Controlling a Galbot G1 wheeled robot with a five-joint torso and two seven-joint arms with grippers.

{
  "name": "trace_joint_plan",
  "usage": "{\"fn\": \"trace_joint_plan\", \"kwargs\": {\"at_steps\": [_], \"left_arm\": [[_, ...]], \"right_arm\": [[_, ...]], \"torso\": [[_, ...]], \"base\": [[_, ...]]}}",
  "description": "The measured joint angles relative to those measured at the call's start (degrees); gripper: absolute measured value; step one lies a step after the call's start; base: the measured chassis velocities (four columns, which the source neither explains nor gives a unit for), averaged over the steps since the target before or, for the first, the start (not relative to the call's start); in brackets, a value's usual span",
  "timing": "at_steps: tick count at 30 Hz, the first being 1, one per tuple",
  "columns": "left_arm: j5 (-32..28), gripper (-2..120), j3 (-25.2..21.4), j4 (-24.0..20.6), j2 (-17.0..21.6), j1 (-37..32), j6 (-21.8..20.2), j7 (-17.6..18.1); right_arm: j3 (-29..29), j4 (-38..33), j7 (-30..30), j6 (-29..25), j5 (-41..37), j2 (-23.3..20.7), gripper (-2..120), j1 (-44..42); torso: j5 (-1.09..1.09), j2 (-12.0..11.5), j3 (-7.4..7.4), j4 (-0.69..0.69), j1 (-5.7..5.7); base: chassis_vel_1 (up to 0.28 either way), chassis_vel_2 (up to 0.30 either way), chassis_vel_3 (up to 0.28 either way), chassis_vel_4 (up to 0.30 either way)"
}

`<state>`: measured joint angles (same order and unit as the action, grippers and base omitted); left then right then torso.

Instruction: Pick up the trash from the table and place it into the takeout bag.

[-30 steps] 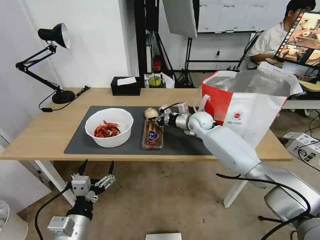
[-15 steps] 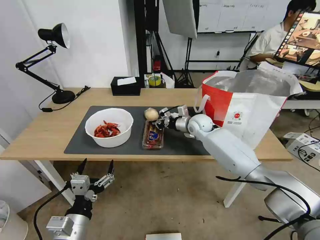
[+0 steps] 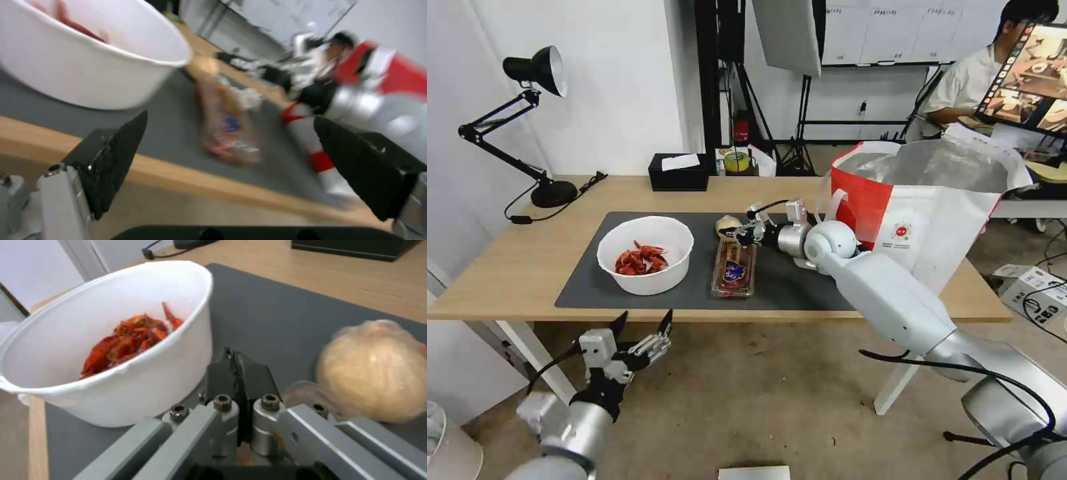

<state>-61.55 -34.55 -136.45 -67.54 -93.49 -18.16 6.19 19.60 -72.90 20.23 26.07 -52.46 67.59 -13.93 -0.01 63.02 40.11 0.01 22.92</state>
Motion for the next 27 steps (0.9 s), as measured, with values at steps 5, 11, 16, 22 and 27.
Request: {"fn": "trace_joint_plan", "kwargs": {"at_steps": [5, 11, 16, 22, 27], "left_arm": [[-13.61, 100, 0.58, 2.07, 3.10, 5.74, -1.86, 0.68], [-21.04, 100, 2.89, 8.39, 6.53, 12.11, -4.86, 1.06], [-23.76, 100, 3.87, 11.65, 8.81, 16.85, -6.57, 1.02], [-29.69, 100, 4.95, 15.69, 10.62, 23.98, -10.89, 2.15], [-31.06, 100, 6.42, 17.16, 10.31, 26.27, -12.96, 2.91]], "right_arm": [[0.46, -0.51, -0.79, -0.11, -0.83, -0.16, 0, -0.23], [1.16, -0.05, -2.06, -0.19, -3.24, 0.01, 0, 0.16], [1.30, 0.79, -2.90, -0.33, -4.57, 0.31, 0, 0.88], [2.01, 1.38, -3.67, -0.35, -6.00, 0.74, 0, 2.53], [2.32, 2.00, -3.85, -0.35, -6.54, 0.91, 0, 3.61]], "torso": [[0.00, 0.00, 0.00, -0.03, 0.00], [-0.01, 0.00, 0.00, 0.00, 0.00], [0.01, 0.00, 0.01, -0.01, 0.00], [0.01, 0.00, 0.01, -0.01, 0.01], [0.01, 0.00, 0.00, 0.00, 0.00]], "base": [[0.000, 0.000, 0.000, 0.000], [0.000, 0.000, 0.000, 0.000], [0.000, 0.000, 0.000, 0.000], [0.000, 0.000, 0.000, 0.000], [0.000, 0.000, 0.000, 0.000]]}}
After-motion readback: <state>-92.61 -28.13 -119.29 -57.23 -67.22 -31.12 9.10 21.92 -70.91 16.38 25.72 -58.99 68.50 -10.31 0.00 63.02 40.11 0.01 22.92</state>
